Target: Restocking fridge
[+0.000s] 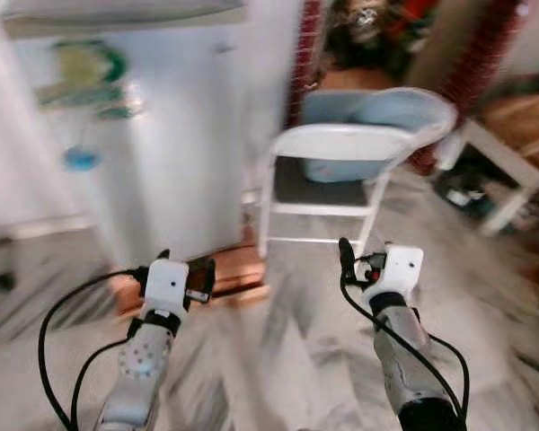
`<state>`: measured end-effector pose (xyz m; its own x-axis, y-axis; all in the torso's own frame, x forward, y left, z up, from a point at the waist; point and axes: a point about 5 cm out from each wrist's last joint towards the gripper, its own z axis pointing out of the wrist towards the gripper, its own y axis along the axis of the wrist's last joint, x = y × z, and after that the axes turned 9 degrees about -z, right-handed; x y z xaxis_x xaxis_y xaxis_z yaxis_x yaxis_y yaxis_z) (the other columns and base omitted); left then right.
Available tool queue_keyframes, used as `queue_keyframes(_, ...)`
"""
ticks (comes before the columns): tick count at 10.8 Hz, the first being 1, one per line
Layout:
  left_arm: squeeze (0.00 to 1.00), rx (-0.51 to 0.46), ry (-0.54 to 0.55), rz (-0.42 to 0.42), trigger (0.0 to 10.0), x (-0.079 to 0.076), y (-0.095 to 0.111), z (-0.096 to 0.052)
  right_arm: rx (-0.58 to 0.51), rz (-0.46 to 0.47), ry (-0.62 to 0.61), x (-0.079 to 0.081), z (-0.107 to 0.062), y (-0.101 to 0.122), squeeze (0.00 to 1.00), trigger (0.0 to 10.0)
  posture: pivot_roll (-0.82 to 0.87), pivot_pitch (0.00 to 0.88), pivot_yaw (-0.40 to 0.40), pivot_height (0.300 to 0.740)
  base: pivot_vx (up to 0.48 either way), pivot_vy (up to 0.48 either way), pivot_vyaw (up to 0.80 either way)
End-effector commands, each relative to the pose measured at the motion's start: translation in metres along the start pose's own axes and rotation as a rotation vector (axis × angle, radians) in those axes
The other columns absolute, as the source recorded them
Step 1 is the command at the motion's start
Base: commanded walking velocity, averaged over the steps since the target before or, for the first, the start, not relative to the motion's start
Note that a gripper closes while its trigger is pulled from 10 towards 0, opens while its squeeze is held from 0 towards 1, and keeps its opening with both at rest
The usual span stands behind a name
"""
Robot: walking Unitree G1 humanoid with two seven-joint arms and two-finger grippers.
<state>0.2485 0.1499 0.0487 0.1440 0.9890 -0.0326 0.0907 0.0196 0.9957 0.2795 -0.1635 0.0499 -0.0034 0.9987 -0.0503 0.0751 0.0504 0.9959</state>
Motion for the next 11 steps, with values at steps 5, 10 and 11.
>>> queue_keyframes(5, 0.0, -0.003, -0.028, -0.016, 10.0, -0.0037, -0.0004, -0.0005, 0.006, -0.009, 0.005, -0.0021, 0.0006, -0.0009, 0.0, 10.0, 0.16, 0.015, -0.054, 0.74, 0.244, 0.0, -0.8)
queue_keyframes(10, 0.0, 0.014, 0.013, -0.034, 10.0, 0.0005, -0.004, -0.0013, 0.021, -0.008, 0.015, -0.0009, 0.0026, -0.0024, 0.0, 10.0, 0.16, 0.017, -0.058, 0.74, 0.0, 0.0, -0.47)
queue_keyframes(11, 0.0, 0.035, 0.052, -0.055, 10.0, 0.0029, -0.0055, -0.0002, 0.021, -0.01, 0.015, -0.001, 0.0024, -0.0029, 0.0, 10.0, 0.17, 0.02, -0.059, 0.74, 0.0, 0.0, -0.8)
